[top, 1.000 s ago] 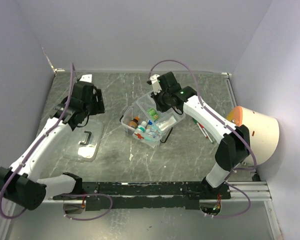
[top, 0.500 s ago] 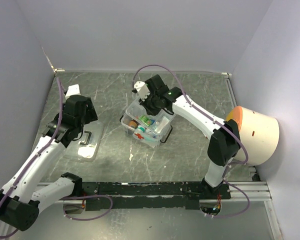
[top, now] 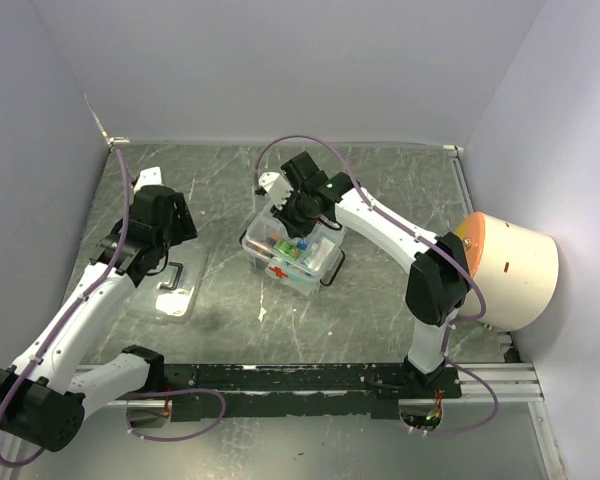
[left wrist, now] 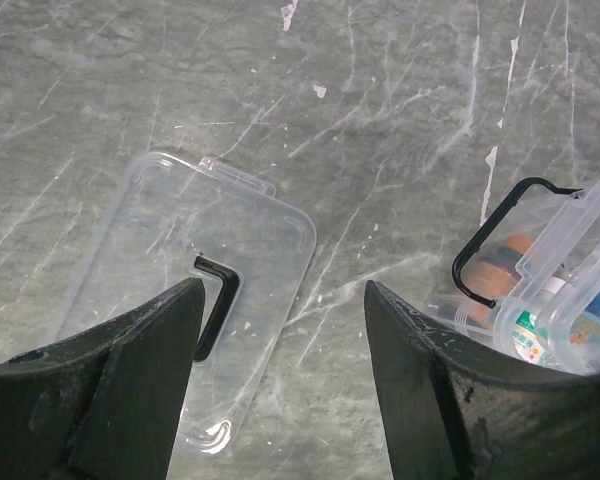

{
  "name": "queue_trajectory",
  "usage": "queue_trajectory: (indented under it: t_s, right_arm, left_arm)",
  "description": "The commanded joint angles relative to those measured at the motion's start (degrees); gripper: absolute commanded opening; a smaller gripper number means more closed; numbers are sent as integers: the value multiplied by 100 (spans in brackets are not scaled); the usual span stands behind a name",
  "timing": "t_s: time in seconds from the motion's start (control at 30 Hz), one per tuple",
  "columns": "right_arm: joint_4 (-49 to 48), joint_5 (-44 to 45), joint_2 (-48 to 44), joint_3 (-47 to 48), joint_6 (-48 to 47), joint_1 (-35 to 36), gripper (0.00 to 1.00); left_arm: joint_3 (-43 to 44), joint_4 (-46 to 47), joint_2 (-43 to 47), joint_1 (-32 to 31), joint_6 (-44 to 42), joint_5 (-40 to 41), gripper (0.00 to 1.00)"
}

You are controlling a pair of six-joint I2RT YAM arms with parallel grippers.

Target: Organize the medicine kit

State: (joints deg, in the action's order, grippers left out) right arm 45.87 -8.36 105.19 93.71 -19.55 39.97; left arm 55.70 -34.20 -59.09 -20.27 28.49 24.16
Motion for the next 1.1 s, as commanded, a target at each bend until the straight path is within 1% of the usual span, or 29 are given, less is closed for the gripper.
queue_trajectory:
  t_s: [0.0,0.3,0.47,0.67,1.07]
  right_arm:
    - [101,-120,139,157,-56,49,0]
    - [-70,-139,326,47,-252,64,0]
    - [-164,-299,357,9,-391,67,0]
    - [210,-584,475,172,-332,67,0]
    - [285,-793,252,183,-76,69,0]
  left_arm:
    - [10,290,26,132,-20,-307,75]
    - [-12,331,-69,208,-58,-549,75]
    - [20,304,-167,208,-88,-650,74]
    - [30,291,-233,217,-106,-735,74]
    - [13,303,-249,217,-111,-790,73]
